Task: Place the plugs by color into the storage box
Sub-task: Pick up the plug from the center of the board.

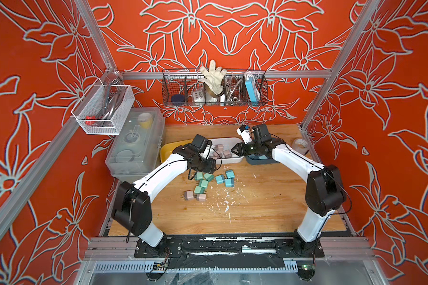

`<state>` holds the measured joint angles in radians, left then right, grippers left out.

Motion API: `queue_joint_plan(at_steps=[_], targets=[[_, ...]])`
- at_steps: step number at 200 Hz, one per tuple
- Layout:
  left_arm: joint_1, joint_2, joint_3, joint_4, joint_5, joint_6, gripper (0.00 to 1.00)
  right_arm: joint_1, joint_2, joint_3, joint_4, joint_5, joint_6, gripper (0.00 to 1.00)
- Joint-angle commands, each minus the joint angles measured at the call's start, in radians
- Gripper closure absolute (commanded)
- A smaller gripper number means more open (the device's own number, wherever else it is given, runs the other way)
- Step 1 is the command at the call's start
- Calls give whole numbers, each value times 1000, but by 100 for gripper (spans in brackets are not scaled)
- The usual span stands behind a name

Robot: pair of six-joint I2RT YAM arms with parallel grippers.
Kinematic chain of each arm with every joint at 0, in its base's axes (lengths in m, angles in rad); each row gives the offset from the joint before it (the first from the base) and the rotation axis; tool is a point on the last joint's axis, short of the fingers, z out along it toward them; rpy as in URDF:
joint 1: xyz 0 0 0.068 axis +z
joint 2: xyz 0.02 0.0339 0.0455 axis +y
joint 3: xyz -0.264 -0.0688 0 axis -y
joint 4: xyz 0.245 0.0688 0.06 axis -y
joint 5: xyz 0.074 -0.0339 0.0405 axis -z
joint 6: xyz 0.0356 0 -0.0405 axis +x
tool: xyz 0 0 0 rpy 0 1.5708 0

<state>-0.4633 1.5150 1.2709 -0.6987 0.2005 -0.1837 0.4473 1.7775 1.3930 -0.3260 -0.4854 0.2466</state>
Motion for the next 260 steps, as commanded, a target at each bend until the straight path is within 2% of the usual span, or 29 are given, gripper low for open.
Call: queue_joint_plan(at_steps=[1, 49, 99, 173, 260], targets=[[-8, -116, -79, -22, -2, -2, 43, 49, -39, -53, -67, 90, -30, 52], [-10, -319, -268, 11, -11, 16, 43, 161, -82, -133, -100, 165, -32, 50], [-11, -437, -389, 41, -8, 32, 44, 248, -66, -141, -186, 281, -33, 49], [-21, -511, -459, 77, 32, 2, 46, 271, -47, -164, -205, 364, 6, 48], [-34, -517, -510, 62, 10, -19, 47, 279, -14, -163, -210, 351, 4, 48]])
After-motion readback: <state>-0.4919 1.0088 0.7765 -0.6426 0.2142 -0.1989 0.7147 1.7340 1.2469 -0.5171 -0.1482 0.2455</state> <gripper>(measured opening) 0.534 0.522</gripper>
